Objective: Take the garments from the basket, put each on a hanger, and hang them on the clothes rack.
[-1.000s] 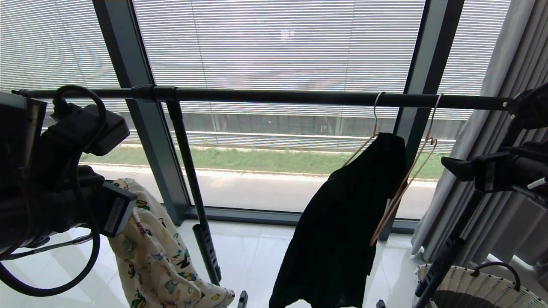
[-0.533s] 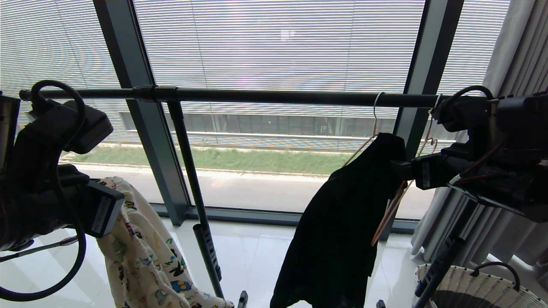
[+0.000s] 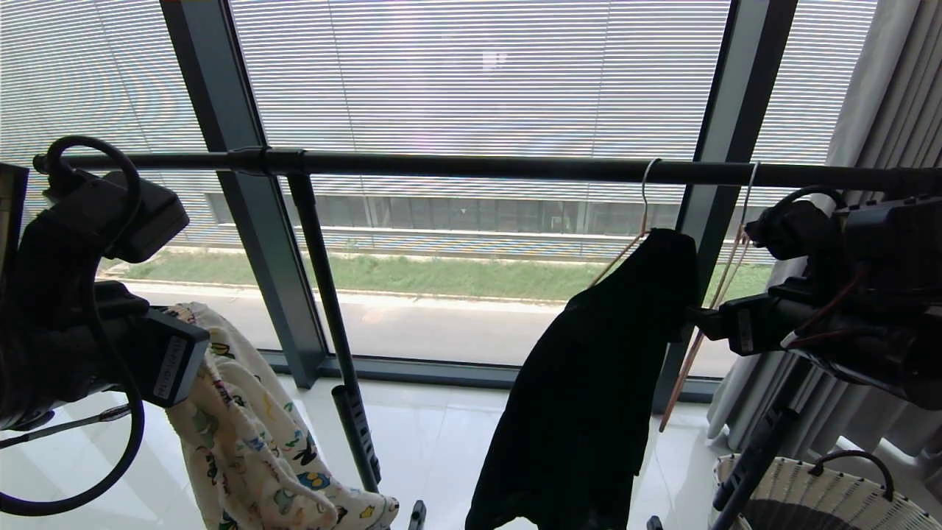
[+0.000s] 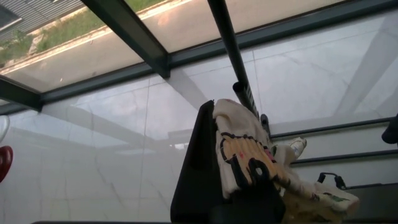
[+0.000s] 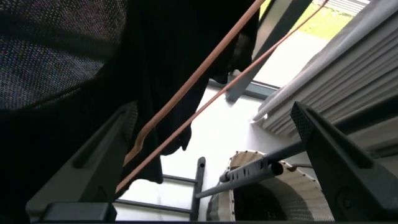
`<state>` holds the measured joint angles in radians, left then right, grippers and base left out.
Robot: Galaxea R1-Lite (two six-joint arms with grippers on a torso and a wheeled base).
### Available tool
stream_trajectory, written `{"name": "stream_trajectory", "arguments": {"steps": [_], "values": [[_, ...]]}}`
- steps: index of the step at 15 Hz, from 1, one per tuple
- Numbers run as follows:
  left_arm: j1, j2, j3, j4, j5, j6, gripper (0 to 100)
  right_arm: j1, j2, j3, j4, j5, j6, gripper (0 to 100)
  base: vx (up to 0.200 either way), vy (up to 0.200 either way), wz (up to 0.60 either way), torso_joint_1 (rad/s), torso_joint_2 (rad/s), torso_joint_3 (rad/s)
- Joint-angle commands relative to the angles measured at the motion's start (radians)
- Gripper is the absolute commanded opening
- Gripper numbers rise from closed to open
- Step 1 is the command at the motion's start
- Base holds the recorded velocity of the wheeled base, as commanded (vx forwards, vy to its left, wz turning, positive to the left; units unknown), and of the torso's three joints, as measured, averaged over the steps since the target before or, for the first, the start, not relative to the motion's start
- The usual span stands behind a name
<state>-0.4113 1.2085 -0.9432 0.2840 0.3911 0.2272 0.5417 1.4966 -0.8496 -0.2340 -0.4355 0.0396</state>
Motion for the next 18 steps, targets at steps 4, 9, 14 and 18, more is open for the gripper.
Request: {"name": "stream_trajectory", "arguments": {"steps": [4, 9, 14, 18], "values": [[0.000, 0.002, 0.000, 0.000, 0.000, 0.000, 0, -0.016, -0.053, 0.018, 0.005, 0.000, 0.002, 100, 0.000, 0.000, 0.00, 0.000, 0.00, 0.000], [0.000, -0.001, -0.002, 0.000, 0.000, 0.000, 0, -0.011, -0.050, 0.030, 0.082, 0.001, 0.192, 100, 0.000, 0.000, 0.00, 0.000, 0.00, 0.000], [0.000, 0.002, -0.002, 0.000, 0.000, 0.000, 0, -0.011, -0.029, 0.041, 0.084, 0.006, 0.229, 100, 0.000, 0.000, 0.00, 0.000, 0.00, 0.000], [0.002, 0.000, -0.003, 0.000, 0.000, 0.000, 0, -0.017, 0.021, 0.043, 0.082, 0.049, 0.306, 100, 0.000, 0.000, 0.00, 0.000, 0.00, 0.000]]}}
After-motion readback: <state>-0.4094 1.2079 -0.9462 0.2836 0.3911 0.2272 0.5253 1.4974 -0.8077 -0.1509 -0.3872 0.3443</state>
